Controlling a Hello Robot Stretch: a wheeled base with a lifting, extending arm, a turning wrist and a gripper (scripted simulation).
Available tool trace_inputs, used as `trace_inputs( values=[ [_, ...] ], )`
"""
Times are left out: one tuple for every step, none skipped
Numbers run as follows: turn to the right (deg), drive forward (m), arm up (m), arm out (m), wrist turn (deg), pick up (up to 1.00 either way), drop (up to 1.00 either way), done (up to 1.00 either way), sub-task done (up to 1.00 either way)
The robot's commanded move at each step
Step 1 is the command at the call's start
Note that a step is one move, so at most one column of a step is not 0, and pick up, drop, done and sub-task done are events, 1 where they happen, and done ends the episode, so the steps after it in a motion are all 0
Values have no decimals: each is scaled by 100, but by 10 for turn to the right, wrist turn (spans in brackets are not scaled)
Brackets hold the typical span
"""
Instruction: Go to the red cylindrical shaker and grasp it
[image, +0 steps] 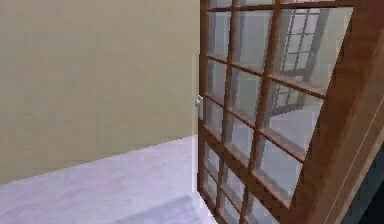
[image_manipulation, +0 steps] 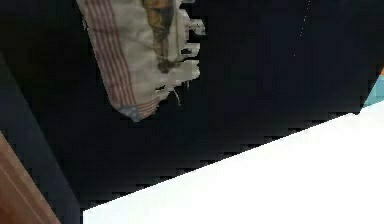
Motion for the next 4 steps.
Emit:
trace_inputs(
  values=[
    [-240, 0, 0, 0, 0, 0, 0, 0, 0],
    [0, 100, 0, 0, 0, 0, 0, 0, 0],
    [-30, 0, 0, 0, 0, 0, 0, 0, 0],
    [0, 65, 0, 0, 0, 0, 0, 0, 0]
  ],
)
